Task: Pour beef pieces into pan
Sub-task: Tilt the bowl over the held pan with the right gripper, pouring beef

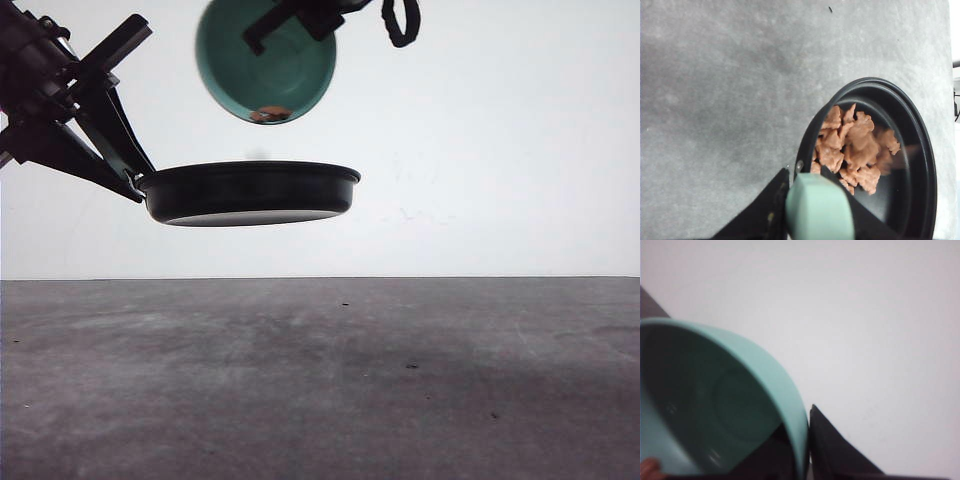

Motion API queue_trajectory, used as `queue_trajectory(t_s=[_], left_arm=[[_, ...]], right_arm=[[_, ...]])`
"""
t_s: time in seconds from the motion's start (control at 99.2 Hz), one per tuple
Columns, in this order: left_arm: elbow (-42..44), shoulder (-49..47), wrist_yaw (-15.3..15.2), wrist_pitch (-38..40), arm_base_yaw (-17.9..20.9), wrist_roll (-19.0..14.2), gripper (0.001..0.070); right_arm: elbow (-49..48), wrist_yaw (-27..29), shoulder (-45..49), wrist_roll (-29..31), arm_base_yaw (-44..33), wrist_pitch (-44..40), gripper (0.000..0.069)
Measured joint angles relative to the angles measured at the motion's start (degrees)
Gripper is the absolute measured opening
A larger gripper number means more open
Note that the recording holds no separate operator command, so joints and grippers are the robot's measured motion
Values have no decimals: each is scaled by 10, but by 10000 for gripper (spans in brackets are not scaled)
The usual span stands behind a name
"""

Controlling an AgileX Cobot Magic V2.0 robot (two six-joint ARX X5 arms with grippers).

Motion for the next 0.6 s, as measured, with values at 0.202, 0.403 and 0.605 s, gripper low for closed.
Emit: queue_trajectory(t_s=[0.202,0.403,0.605], left_arm=[[0,0,0,0,3,0,60],[0,0,0,0,3,0,60],[0,0,0,5,3,0,60]], right_arm=[[0,-4,0,-3,13,12,15],[0,-11,1,1,17,-9,15],[-1,-6,1,1,19,22,15]])
